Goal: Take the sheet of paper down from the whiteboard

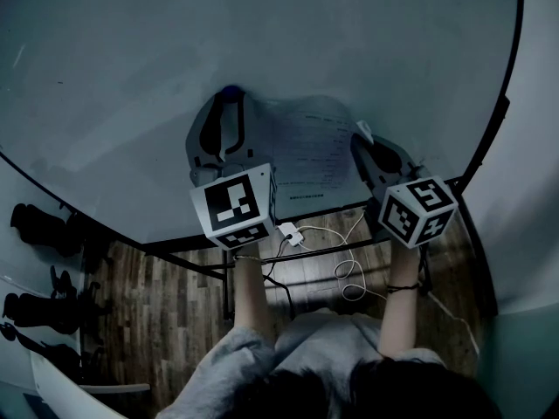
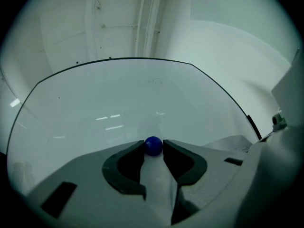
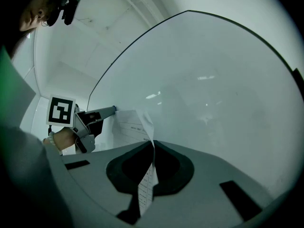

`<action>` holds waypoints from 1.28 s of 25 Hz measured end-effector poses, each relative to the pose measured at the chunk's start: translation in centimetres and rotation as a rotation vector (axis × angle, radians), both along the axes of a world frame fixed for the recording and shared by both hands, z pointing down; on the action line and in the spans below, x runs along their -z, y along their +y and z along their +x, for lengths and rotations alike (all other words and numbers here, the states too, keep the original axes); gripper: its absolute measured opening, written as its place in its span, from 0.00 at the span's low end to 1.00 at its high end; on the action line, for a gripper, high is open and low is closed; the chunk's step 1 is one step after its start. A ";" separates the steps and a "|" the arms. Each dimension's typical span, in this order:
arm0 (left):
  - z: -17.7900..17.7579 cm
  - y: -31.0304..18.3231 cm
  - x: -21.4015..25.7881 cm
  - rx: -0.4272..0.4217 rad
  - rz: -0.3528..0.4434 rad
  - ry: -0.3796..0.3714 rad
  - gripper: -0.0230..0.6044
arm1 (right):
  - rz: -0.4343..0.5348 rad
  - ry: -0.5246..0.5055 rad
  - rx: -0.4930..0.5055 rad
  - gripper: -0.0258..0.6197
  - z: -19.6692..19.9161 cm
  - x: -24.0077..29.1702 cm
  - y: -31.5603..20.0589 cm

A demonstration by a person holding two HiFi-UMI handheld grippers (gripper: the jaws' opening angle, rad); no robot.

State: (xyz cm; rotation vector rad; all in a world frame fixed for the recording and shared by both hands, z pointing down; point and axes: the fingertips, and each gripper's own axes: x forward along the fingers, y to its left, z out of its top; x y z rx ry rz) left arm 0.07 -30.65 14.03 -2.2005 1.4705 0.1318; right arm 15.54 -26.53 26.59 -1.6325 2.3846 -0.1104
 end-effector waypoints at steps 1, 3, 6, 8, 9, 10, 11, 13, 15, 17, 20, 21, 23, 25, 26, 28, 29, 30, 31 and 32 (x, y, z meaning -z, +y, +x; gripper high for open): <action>0.0 -0.1 0.0 -0.014 -0.005 0.005 0.23 | -0.002 -0.001 0.000 0.04 0.0 0.0 0.0; 0.1 -0.2 -0.2 -0.041 -0.011 0.013 0.23 | -0.004 -0.002 0.001 0.04 0.0 -0.1 -0.1; 0.2 -0.5 -0.5 -0.058 -0.015 0.022 0.23 | -0.005 -0.002 0.005 0.04 0.0 -0.4 -0.3; 0.1 -0.4 -0.4 -0.063 -0.016 0.032 0.23 | -0.005 0.002 0.005 0.04 0.0 -0.4 -0.2; 0.0 -0.4 -0.4 -0.063 -0.017 0.037 0.23 | -0.006 0.004 0.004 0.04 0.0 -0.3 -0.1; -0.3 -0.3 -0.3 -0.062 -0.018 0.041 0.23 | -0.008 0.005 0.003 0.04 0.0 -0.3 -0.1; -0.5 -0.3 -0.3 -0.059 -0.021 0.046 0.23 | -0.010 0.008 0.001 0.04 0.0 -0.2 -0.1; -1.1 -0.3 -0.4 -0.056 -0.030 0.064 0.23 | -0.016 0.014 -0.005 0.04 0.0 -0.1 -0.1; -1.8 -0.1 -0.5 -0.057 -0.042 0.087 0.23 | -0.021 0.022 -0.011 0.04 0.0 0.1 0.0; -2.4 0.2 -0.6 -0.055 -0.060 0.101 0.23 | -0.025 0.029 -0.014 0.04 -0.1 0.4 0.3; -3.1 0.5 -1.5 -0.058 -0.095 0.112 0.23 | -0.032 0.039 -0.016 0.04 -0.2 0.4 0.7; -3.3 0.4 -1.9 -0.056 -0.106 0.116 0.23 | -0.035 0.041 -0.016 0.04 -0.3 0.3 0.6; -3.6 0.1 -2.6 -0.053 -0.129 0.126 0.23 | -0.042 0.043 -0.016 0.04 -0.2 0.2 0.3; -3.7 -0.1 -3.2 -0.057 -0.157 0.132 0.22 | -0.048 0.048 -0.017 0.04 -0.2 0.4 0.1; -3.7 -0.1 -3.5 -0.059 -0.173 0.134 0.22 | -0.050 0.051 -0.016 0.04 -0.2 0.5 0.1; -3.7 -0.1 -4.1 -0.064 -0.203 0.137 0.21 | -0.054 0.060 -0.013 0.04 -0.3 0.6 0.1; -3.6 0.0 -4.4 -0.069 -0.215 0.139 0.20 | -0.056 0.064 -0.011 0.04 -0.3 0.5 0.1; -3.4 0.0 -4.7 -0.074 -0.228 0.141 0.20 | -0.057 0.068 -0.007 0.04 -0.3 0.4 0.1; -3.2 0.1 -5.0 -0.080 -0.239 0.144 0.20 | -0.059 0.072 -0.004 0.04 -0.3 0.2 0.1; -3.1 0.2 -5.2 -0.085 -0.250 0.145 0.19 | -0.060 0.076 -0.001 0.04 -0.3 0.2 0.1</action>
